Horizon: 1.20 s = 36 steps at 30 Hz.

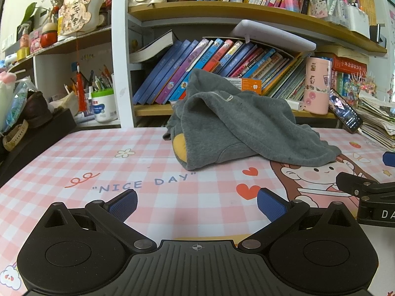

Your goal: Fold clothes

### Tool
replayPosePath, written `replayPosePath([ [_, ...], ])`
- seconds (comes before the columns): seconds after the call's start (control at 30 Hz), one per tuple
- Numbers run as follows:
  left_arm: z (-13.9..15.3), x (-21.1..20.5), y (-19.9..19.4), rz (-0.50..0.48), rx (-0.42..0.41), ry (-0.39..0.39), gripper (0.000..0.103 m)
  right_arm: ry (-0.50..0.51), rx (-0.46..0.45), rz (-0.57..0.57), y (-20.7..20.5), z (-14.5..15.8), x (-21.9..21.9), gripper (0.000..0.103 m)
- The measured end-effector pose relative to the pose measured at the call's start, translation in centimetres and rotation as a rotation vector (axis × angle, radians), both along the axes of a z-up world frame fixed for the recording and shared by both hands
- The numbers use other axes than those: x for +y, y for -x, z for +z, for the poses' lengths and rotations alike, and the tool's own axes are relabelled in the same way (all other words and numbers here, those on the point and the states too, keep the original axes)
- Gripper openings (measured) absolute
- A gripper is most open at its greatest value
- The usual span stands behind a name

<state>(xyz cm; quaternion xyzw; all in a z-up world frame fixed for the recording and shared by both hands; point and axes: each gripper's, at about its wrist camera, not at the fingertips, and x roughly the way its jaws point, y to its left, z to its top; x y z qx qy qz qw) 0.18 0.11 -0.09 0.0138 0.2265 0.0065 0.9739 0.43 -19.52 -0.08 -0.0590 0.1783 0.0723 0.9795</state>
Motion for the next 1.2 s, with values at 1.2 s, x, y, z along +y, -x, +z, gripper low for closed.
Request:
replayPosePath([
  [1.2,0.04,-0.13,0.13,-0.060,-0.004,0.023,0.103,0.014,-0.013,0.013,0.24,0.05,0.41,0.103],
])
